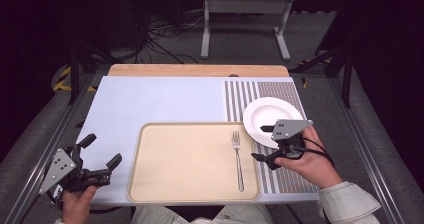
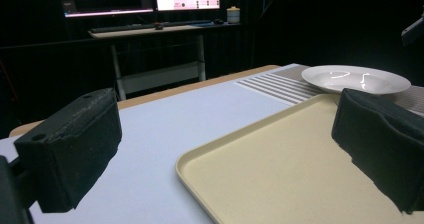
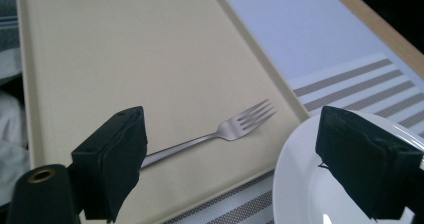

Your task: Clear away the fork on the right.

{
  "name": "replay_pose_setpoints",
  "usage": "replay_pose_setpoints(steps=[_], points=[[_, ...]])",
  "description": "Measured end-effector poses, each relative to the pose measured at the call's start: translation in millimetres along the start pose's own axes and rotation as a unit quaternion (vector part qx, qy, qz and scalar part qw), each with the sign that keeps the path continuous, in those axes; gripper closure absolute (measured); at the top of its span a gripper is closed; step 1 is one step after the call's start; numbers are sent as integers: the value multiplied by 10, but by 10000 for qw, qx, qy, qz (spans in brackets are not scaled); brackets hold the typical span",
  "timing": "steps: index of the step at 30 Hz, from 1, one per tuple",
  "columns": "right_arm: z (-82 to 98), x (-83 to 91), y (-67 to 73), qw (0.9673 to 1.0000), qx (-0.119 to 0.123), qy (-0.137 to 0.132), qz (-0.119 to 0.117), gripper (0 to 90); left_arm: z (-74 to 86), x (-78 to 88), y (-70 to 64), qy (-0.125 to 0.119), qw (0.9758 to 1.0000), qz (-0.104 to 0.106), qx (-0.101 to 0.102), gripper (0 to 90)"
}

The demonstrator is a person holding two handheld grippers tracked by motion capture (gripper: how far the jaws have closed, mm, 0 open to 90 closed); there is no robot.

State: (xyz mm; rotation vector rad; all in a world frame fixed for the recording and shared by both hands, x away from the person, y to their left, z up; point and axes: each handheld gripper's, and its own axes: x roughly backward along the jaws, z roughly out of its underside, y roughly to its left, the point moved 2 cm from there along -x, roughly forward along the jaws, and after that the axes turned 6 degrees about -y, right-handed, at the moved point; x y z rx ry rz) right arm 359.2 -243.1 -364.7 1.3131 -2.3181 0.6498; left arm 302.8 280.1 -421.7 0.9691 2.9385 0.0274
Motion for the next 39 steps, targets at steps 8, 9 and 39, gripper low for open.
replay_pose_setpoints(steps=[8, 9, 39], points=[[152, 213, -71, 9945, -352, -756, 638, 74, 2, -7, 1, -2, 10000, 8, 13, 5], [170, 239, -86, 9933, -404, -827, 701, 70, 1, -7, 1, -4, 10000, 10, 2, 5], [858, 559, -70, 9593, -1132, -2037, 1594, 49, 0, 3, 3, -2, 10000, -12, -7, 5]])
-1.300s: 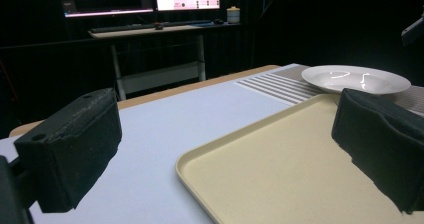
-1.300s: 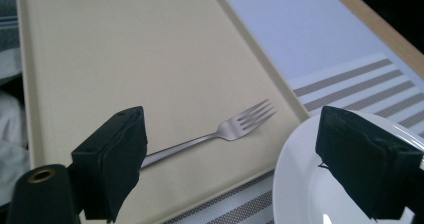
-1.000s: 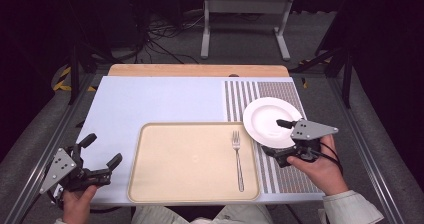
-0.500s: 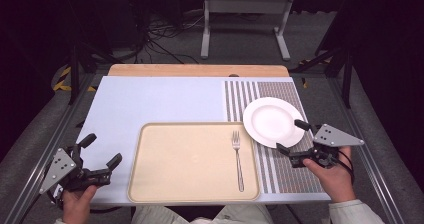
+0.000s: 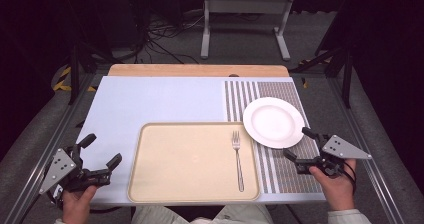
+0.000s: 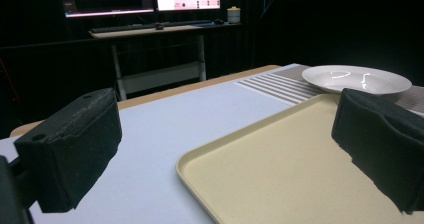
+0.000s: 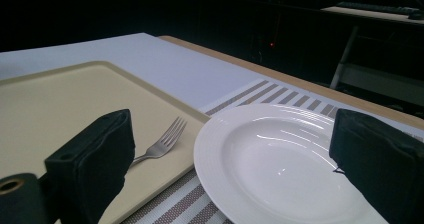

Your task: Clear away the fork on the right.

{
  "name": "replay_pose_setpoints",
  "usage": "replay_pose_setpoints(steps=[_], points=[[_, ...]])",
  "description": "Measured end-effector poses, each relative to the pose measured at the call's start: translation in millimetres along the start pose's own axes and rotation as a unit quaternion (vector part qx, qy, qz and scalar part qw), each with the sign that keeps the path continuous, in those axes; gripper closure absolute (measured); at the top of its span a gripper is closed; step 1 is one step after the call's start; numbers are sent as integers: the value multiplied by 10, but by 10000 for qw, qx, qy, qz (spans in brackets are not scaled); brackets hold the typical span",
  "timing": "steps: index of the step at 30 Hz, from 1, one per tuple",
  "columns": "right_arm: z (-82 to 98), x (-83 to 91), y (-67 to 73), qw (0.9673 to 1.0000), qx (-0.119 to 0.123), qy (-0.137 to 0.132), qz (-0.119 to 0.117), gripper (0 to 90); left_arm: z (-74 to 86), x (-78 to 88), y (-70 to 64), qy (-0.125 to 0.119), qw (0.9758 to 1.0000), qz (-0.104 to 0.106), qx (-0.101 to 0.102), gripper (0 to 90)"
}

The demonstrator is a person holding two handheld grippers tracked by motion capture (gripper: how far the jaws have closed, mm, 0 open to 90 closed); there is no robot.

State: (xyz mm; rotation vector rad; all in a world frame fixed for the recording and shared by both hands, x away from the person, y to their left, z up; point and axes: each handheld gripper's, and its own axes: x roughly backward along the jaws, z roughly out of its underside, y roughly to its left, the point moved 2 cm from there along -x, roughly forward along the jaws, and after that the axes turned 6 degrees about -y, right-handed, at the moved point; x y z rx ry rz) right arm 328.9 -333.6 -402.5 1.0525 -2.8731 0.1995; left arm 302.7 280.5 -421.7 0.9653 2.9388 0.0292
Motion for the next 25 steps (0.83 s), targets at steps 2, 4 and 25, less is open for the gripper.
replay_pose_setpoints(steps=[2, 4, 25], points=[[51, 16, -5, 10000, -4, -49, 35, 48, 0, -3, -4, 4, 10000, 12, -4, 5], [129, 27, -14, 9999, -17, -38, 100, 43, -1, -5, -7, -11, 10000, 16, -5, 5], [372, 37, -114, 9988, -320, -163, 331, 30, -11, 2, 2, -31, 10000, 28, -24, 5]])
